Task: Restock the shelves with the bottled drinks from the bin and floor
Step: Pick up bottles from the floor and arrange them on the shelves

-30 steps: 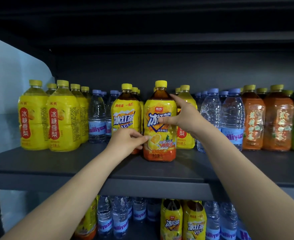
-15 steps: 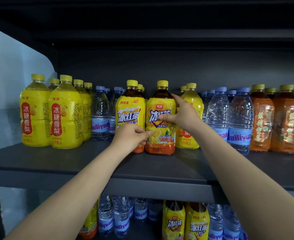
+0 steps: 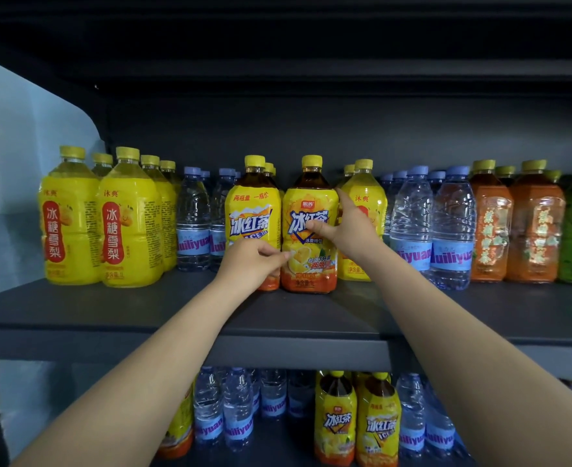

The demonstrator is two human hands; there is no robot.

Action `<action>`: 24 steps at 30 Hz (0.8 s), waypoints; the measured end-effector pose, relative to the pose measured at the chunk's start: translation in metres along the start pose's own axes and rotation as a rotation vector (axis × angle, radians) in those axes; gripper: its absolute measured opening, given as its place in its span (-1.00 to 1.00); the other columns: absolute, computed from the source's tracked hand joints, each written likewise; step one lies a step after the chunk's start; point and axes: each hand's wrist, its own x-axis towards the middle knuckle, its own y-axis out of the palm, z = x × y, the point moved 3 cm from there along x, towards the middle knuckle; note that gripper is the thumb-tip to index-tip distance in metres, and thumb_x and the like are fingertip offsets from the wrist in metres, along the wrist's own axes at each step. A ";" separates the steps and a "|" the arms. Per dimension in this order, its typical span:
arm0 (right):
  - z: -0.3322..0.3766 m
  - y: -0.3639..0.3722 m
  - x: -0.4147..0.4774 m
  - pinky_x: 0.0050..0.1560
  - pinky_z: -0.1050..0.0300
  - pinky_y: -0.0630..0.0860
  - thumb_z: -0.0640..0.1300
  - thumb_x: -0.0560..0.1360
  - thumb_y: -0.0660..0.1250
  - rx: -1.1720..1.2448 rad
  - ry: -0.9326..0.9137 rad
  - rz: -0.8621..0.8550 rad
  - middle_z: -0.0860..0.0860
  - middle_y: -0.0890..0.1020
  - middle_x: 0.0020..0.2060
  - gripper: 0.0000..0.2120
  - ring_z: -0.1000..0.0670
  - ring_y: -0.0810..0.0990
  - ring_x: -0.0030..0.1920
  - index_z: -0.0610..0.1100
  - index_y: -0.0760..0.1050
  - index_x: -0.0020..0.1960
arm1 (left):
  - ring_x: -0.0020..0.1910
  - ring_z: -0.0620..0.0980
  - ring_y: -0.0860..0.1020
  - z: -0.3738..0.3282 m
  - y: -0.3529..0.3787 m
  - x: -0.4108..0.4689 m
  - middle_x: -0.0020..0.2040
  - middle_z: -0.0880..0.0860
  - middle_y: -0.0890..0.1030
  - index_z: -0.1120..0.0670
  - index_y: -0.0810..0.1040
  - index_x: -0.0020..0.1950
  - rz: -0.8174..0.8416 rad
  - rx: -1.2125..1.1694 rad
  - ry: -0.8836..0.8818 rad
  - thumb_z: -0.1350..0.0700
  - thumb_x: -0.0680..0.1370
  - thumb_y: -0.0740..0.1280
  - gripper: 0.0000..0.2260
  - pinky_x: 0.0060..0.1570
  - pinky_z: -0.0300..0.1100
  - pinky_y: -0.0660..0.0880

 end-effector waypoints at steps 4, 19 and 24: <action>0.005 0.000 -0.012 -0.03 0.15 0.38 0.02 0.46 0.40 -0.069 0.035 0.001 -0.10 0.49 0.28 -0.16 -0.12 0.48 0.24 -0.13 -0.03 0.53 | -0.13 -0.01 0.64 0.002 -0.014 -0.009 -0.22 0.02 0.66 0.03 0.58 -0.22 -0.035 0.041 0.024 0.00 0.48 0.40 -0.87 -0.01 -0.04 0.57; 0.024 0.007 -0.097 0.15 0.05 0.39 0.01 0.54 0.30 -0.293 0.119 0.271 -0.20 0.44 0.30 -0.42 -0.18 0.44 0.27 -0.27 0.19 0.40 | -0.07 -0.04 0.54 0.013 -0.069 -0.073 -0.14 -0.05 0.57 0.08 0.61 -0.03 -0.003 0.246 -0.014 0.01 0.52 0.33 -0.84 -0.11 -0.16 0.45; 0.038 0.010 -0.119 0.20 0.08 0.36 0.00 0.53 0.30 -0.345 0.025 0.320 -0.19 0.39 0.37 -0.40 -0.19 0.39 0.33 -0.24 0.17 0.44 | -0.05 -0.06 0.48 -0.001 -0.091 -0.109 -0.05 -0.03 0.54 0.10 0.59 0.05 -0.038 0.370 -0.037 0.01 0.56 0.28 -0.80 -0.09 -0.19 0.38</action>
